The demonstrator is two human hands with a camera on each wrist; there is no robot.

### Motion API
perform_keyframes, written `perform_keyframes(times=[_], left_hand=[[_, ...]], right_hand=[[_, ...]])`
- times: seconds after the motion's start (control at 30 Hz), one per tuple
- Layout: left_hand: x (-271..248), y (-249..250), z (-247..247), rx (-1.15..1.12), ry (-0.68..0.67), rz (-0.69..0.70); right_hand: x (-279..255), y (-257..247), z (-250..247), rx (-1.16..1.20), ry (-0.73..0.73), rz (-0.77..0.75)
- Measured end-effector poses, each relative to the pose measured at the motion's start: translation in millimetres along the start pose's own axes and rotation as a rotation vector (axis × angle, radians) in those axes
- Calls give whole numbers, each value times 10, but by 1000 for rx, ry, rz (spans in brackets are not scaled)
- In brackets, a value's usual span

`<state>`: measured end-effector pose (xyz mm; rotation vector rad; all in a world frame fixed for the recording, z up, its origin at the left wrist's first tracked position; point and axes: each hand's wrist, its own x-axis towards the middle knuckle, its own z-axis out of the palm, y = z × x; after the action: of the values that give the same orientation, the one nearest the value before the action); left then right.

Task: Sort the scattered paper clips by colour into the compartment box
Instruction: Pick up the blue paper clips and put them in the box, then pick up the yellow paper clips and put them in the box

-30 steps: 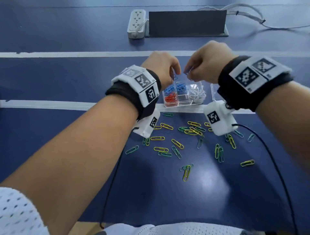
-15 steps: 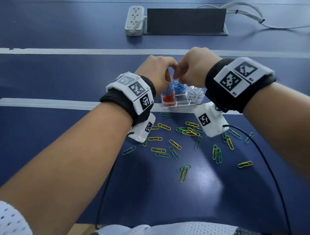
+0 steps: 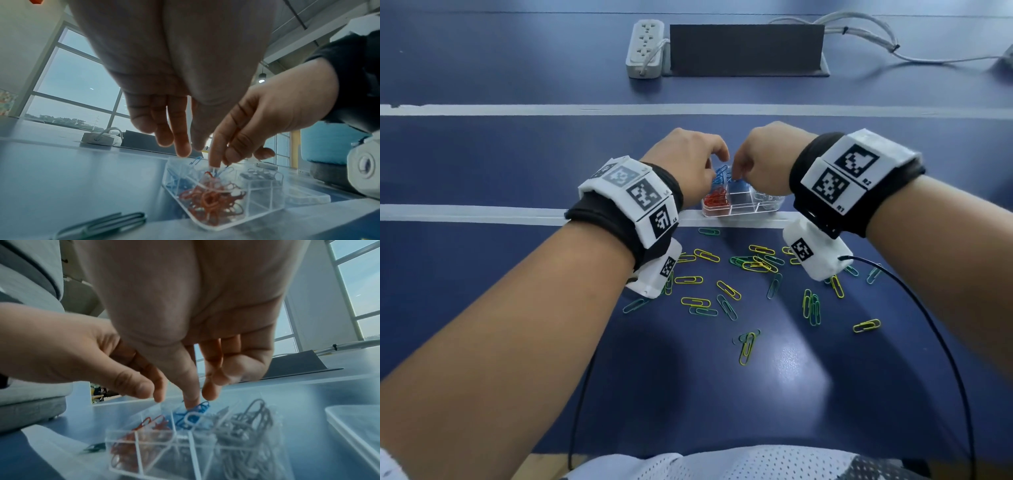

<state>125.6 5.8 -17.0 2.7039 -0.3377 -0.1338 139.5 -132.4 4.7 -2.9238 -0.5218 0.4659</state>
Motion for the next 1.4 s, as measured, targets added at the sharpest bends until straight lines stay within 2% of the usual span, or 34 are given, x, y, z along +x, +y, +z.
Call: perform_keyframes(times=[0.2, 0.33, 0.47, 0.87, 1.03, 1.27, 1.4], left_hand=[[-269, -107, -141, -33, -37, -21], [-477, -136, -157, 2, -176, -68], [-585, -70, -71, 25, -239, -80], [-608, 180, 131, 109, -295, -18], [-632, 173, 113, 117, -292, 5], [-632, 164, 103, 103, -276, 3], [-629, 149, 108, 62, -238, -15]], right_hand=[[-279, 152, -50, 119, 113, -55], [-583, 184, 69, 81, 39, -68], [-694, 128, 269, 10, -55, -89], [-699, 91, 384, 16, -18, -89], [-701, 163, 354, 155, 8, -9], [-697, 261, 377, 669, -76, 118], [-692, 282, 348, 805, -87, 186]])
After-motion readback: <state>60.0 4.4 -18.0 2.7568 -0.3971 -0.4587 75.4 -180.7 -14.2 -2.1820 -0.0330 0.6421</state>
